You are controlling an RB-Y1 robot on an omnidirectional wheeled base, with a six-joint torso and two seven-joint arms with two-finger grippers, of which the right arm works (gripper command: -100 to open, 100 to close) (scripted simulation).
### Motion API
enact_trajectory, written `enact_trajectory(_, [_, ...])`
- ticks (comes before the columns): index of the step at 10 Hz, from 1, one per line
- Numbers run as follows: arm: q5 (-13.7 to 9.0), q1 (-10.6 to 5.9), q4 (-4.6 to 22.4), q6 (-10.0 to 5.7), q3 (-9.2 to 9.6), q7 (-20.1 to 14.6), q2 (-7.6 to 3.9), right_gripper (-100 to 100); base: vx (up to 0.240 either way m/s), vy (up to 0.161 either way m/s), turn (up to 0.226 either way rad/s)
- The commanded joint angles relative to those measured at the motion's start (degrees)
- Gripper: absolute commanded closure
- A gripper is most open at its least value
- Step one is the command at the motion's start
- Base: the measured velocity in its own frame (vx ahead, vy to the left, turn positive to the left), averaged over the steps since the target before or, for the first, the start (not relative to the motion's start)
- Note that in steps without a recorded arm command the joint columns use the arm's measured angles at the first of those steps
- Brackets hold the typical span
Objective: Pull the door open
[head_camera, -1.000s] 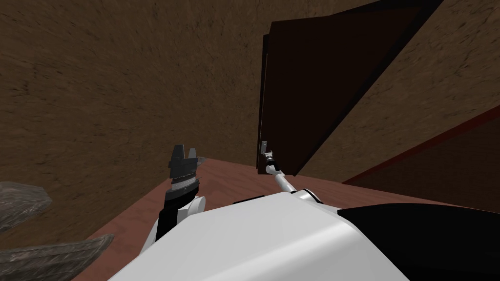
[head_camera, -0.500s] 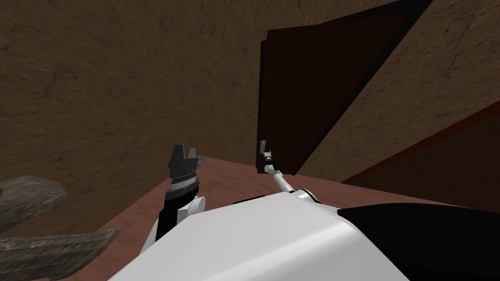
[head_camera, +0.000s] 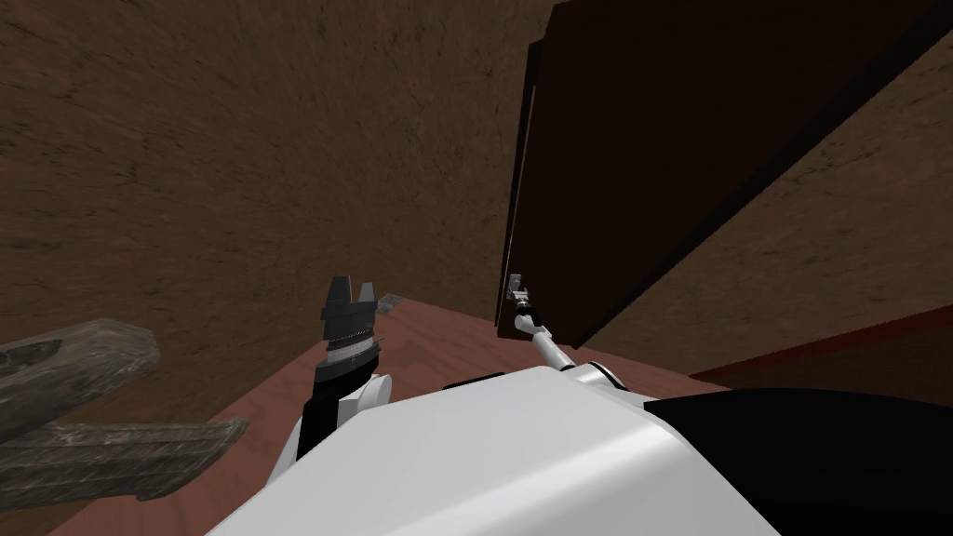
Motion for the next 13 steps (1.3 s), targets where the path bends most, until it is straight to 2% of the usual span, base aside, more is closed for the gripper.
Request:
enact_trajectory(1, [-0.38, 0.12, 0.81, -0.14, -0.21, -1.55, -1.90, -100, 0.137, -0.010, 0.118])
enact_trajectory(3, [-0.95, 0.91, 1.17, -0.41, -0.65, -3.62, -4.54, -100, 0.164, 0.006, 0.157])
enact_trajectory(4, [-0.67, -0.11, 2.70, -1.09, 0.00, -3.75, -4.18, -100, 0.082, -0.005, 0.021])
enact_trajectory(5, [-0.67, -0.11, 2.70, -1.09, 0.00, -3.75, -4.18, 100, -0.015, -0.001, -0.025])
enact_trajectory(10, [-0.67, -0.11, 2.70, -1.09, 0.00, -3.75, -4.18, 100, -0.014, -0.001, 0.001])
enact_trajectory(13, [-0.64, 0.39, 1.91, -0.72, 1.69, -5.37, -5.22, 100, -0.160, -0.045, 0.094])
